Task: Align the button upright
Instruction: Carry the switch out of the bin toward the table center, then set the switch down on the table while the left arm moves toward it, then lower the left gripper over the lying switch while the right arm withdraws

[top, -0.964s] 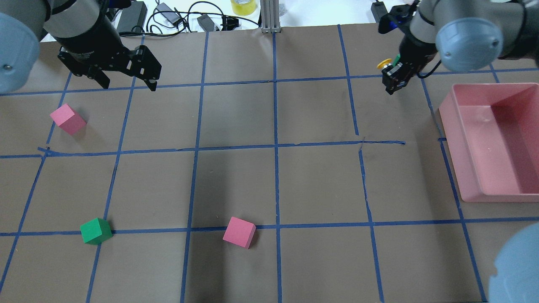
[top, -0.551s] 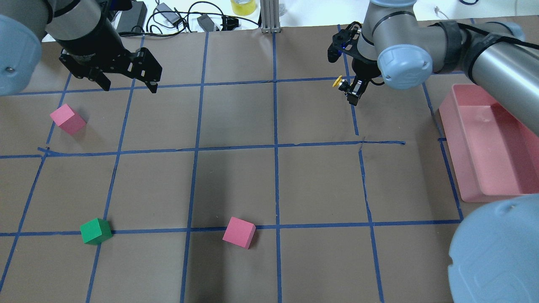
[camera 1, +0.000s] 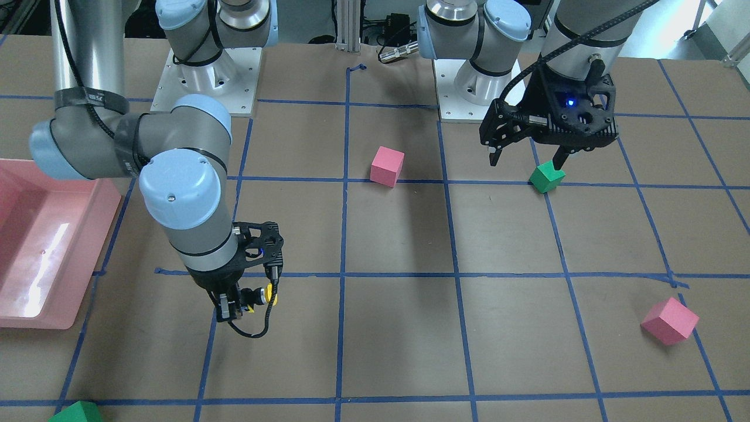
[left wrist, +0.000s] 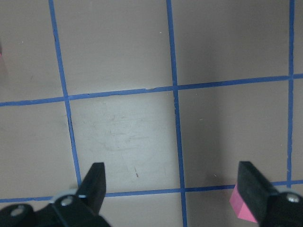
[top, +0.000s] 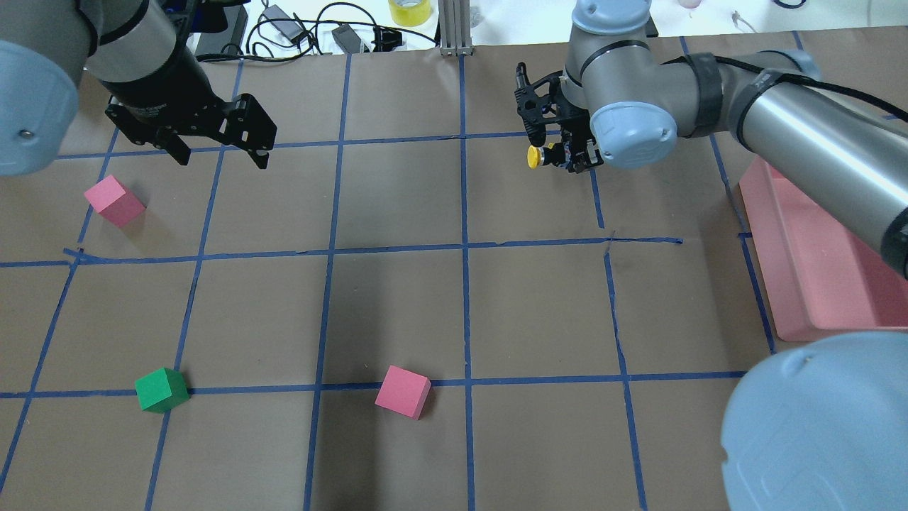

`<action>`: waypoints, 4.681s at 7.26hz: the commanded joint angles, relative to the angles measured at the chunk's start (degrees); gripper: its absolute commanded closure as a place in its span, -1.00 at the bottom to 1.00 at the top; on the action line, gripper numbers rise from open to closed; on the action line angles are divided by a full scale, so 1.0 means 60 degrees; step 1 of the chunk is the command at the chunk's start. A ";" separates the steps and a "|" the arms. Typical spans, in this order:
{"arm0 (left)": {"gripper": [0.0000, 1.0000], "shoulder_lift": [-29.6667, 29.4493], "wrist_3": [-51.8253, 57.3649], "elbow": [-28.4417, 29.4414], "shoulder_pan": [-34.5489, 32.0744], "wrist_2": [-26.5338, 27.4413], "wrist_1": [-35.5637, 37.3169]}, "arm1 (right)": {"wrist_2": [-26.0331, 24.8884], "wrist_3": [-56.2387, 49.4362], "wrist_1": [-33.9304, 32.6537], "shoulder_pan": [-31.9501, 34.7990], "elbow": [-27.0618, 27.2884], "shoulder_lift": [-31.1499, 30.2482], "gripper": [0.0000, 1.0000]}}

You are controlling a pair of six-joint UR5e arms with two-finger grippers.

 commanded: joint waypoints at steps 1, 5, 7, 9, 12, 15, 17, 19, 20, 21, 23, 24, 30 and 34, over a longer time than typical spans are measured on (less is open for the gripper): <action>-1.00 0.0033 0.0019 -0.0389 -0.0021 -0.0005 0.0658 | -0.0010 -0.2659 -0.0390 0.0549 -0.0002 0.0233 1.00; -1.00 0.0062 -0.0010 -0.1223 -0.0080 -0.0005 0.2063 | -0.1120 -0.7841 -0.0522 0.1267 -0.1070 0.0642 1.00; -1.00 0.0135 -0.0025 -0.1606 -0.0095 0.0010 0.2610 | -0.1371 -0.8403 -0.1103 0.2040 -0.1232 0.1197 1.00; -1.00 0.0165 -0.0010 -0.1738 -0.0109 0.0010 0.2742 | -0.1388 -0.9207 -0.1473 0.2279 -0.1232 0.1739 1.00; -1.00 0.0340 0.0034 -0.2556 -0.0109 0.0025 0.4013 | -0.0893 -1.0131 -0.2276 0.2732 -0.1159 0.2310 1.00; -1.00 0.0530 -0.0010 -0.3683 -0.0124 0.0025 0.5797 | -0.0541 -1.0759 -0.2411 0.2851 -0.1115 0.2459 0.74; -1.00 0.0633 -0.0010 -0.4417 -0.0197 0.0025 0.6739 | -0.0044 -1.0706 -0.2353 0.2865 -0.0621 0.2198 -1.00; -1.00 0.0634 -0.0112 -0.4988 -0.0518 0.0054 0.7718 | 0.0004 -1.0647 -0.2309 0.2851 -0.0135 0.1481 -1.00; -1.00 0.0503 -0.0649 -0.5324 -0.0664 0.0039 0.8289 | -0.0083 -0.9196 -0.2092 0.2836 0.0113 0.0883 -1.00; -1.00 0.0415 -0.0945 -0.5444 -0.0854 0.0039 0.8498 | -0.0142 -0.8036 -0.1901 0.2836 0.0434 0.0007 -1.00; -1.00 0.0355 -0.1064 -0.5619 -0.1075 0.0039 0.8659 | -0.0085 -0.5969 -0.1577 0.2196 0.0613 -0.1023 -1.00; -1.00 0.0283 -0.1050 -0.6056 -0.1120 -0.0019 0.9560 | 0.0032 -0.4654 -0.1403 0.1263 0.0628 -0.1216 -1.00; -1.00 -0.1004 -0.1826 -0.6719 -0.1999 -0.0077 1.2347 | 0.0255 0.8067 -0.1401 -0.0855 0.0511 -0.2153 -1.00; -1.00 -0.2176 -0.1870 -0.6559 -0.2087 -0.0532 1.3726 | -0.0729 1.3220 0.0720 -0.1323 0.0482 -0.3047 -1.00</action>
